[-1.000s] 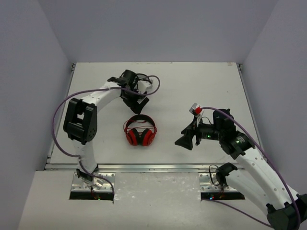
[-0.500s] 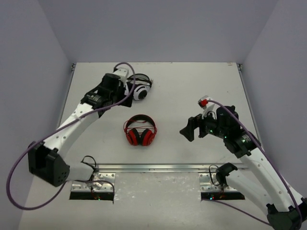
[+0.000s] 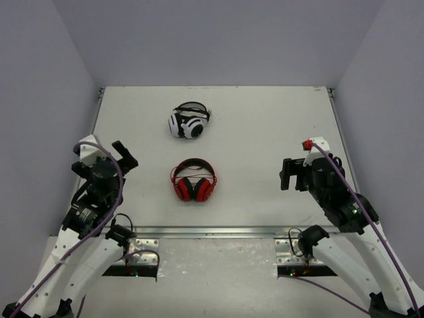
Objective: Wrap the headphones
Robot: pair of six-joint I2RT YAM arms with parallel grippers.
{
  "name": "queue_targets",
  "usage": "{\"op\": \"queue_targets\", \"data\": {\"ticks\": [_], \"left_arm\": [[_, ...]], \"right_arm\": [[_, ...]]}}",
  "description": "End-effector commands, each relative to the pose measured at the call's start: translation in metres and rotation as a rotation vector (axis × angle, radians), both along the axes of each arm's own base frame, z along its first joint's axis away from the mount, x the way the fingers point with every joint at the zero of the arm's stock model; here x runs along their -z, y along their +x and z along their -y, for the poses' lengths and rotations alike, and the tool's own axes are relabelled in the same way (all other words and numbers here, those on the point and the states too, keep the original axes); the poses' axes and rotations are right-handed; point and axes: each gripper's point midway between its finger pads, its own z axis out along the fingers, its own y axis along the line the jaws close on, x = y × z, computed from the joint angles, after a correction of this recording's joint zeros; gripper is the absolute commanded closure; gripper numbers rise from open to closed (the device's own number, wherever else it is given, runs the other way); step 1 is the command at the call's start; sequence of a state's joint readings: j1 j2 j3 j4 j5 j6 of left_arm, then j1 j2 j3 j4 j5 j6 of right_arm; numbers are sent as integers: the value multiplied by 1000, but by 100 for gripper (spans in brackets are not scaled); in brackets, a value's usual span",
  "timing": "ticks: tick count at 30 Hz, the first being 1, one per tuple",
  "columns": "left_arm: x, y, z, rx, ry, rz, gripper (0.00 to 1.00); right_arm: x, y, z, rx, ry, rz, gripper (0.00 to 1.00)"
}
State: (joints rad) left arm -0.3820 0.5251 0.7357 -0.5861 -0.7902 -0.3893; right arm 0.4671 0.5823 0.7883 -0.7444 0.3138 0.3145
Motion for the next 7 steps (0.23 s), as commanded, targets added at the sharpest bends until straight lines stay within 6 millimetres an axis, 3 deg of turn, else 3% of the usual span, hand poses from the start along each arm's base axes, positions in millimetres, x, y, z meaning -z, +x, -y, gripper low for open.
{"op": "queue_targets", "data": {"ticks": [1, 7], "left_arm": [[-19, 9, 1, -7, -21, 102, 0], [-4, 17, 11, 39, -6, 20, 0]], "right_arm": [[9, 2, 8, 40, -32, -1, 1], [16, 4, 8, 59, -15, -2, 1]]}}
